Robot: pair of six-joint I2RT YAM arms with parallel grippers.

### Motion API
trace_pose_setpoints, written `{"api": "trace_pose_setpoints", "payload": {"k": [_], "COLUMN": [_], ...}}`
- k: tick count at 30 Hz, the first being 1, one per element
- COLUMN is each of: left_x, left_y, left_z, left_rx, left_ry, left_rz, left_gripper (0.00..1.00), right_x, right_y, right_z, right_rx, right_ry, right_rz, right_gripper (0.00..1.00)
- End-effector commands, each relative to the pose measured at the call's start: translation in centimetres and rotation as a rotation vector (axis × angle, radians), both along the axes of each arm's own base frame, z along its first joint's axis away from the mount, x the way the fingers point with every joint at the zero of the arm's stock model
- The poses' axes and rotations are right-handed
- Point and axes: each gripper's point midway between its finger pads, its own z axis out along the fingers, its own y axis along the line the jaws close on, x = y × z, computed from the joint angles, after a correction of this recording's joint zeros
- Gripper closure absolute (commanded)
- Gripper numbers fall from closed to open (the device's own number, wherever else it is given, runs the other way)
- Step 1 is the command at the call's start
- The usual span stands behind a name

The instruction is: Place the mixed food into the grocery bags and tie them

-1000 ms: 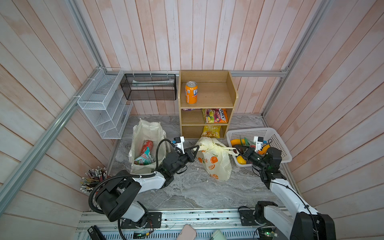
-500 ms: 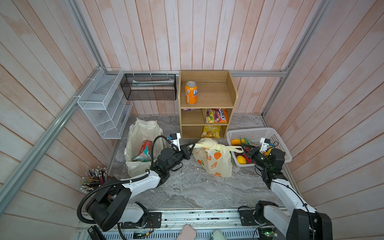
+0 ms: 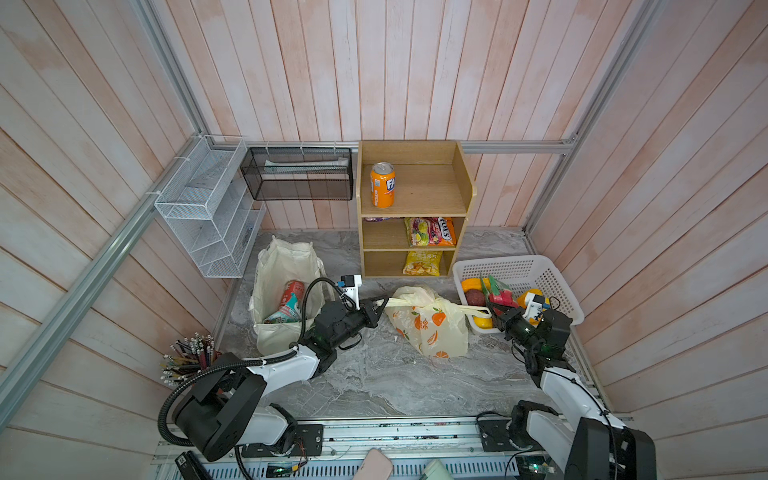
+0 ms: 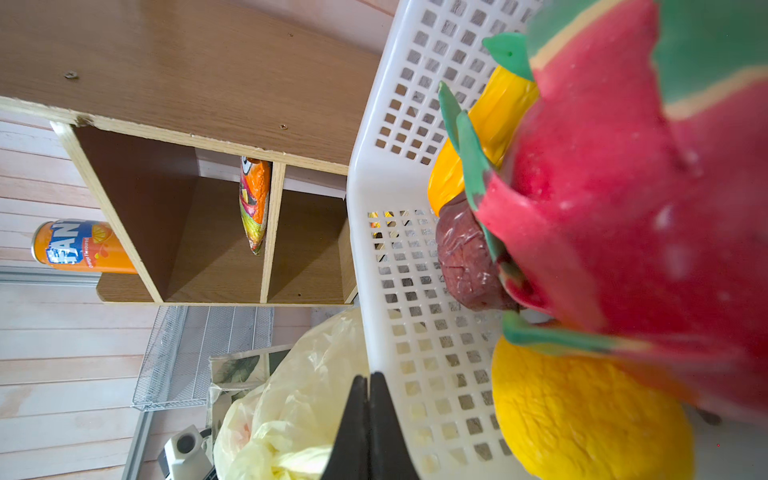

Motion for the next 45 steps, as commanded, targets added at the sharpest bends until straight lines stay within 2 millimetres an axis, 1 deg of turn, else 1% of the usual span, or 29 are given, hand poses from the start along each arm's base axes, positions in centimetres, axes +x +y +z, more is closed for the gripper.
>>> {"api": "trace_pose_setpoints", "payload": {"k": [1,5,7,10,14,15,17,19,22,24,27,33,37,39,41,45], "left_x": [1.7,1.7,1.8,1.9,2.0,2.0,1.9,1.7,1.1,0.8,0.5,0.2,0.1,0.0,-0.2,-0.2], "left_y": [2.9,2.8,2.4,1.2,-0.9,-1.4,-2.5,-3.7,-5.5,-6.4,-7.3,-8.8,-9.5,-9.9,-10.1,-9.9], "left_z": [0.5,0.9,1.7,3.5,6.2,6.7,7.7,8.5,9.1,9.3,9.1,7.3,6.4,6.3,6.3,6.3], "left_rx": [0.008,0.013,0.019,0.046,0.085,0.094,0.112,0.127,0.143,0.144,0.132,0.141,0.137,0.138,0.136,0.136], "left_ry": [-0.037,-0.053,-0.08,-0.126,-0.192,-0.203,-0.226,-0.245,-0.263,-0.268,-0.264,-0.227,-0.212,-0.21,-0.209,-0.212], "left_rz": [0.132,0.127,0.107,0.049,-0.033,-0.054,-0.092,-0.132,-0.191,-0.211,-0.234,-0.261,-0.274,-0.282,-0.287,-0.279], "left_gripper": [1.0,1.0,1.0,1.0,1.0,1.0,1.0,1.0,1.0,1.0,1.0,1.0,1.0,1.0,1.0,1.0], "right_x": [0.5,0.7,1.0,1.9,3.1,3.3,3.7,4.0,4.1,4.1,4.1,3.9,3.2,2.9,2.9,3.4], "right_y": [-3.5,-2.9,-2.2,-0.3,3.5,4.7,6.3,8.3,11.6,13.5,15.5,18.2,20.0,21.4,22.0,21.8], "right_z": [-1.5,-0.9,0.1,2.5,6.4,7.4,9.0,10.2,11.4,12.3,13.0,13.9,15.4,15.8,15.6,14.5], "right_rx": [-0.047,-0.038,-0.034,-0.074,-0.202,-0.233,-0.281,-0.322,-0.343,-0.34,-0.331,-0.285,-0.257,-0.253,-0.251,-0.262], "right_ry": [0.036,0.022,-0.01,-0.066,-0.133,-0.155,-0.182,-0.209,-0.241,-0.267,-0.288,-0.32,-0.357,-0.369,-0.366,-0.34], "right_rz": [-0.171,-0.13,-0.083,0.001,0.103,0.135,0.17,0.221,0.31,0.357,0.406,0.47,0.513,0.545,0.559,0.54], "right_gripper": [1.0,1.0,1.0,1.0,1.0,1.0,1.0,1.0,1.0,1.0,1.0,1.0,1.0,1.0,1.0,1.0]}}
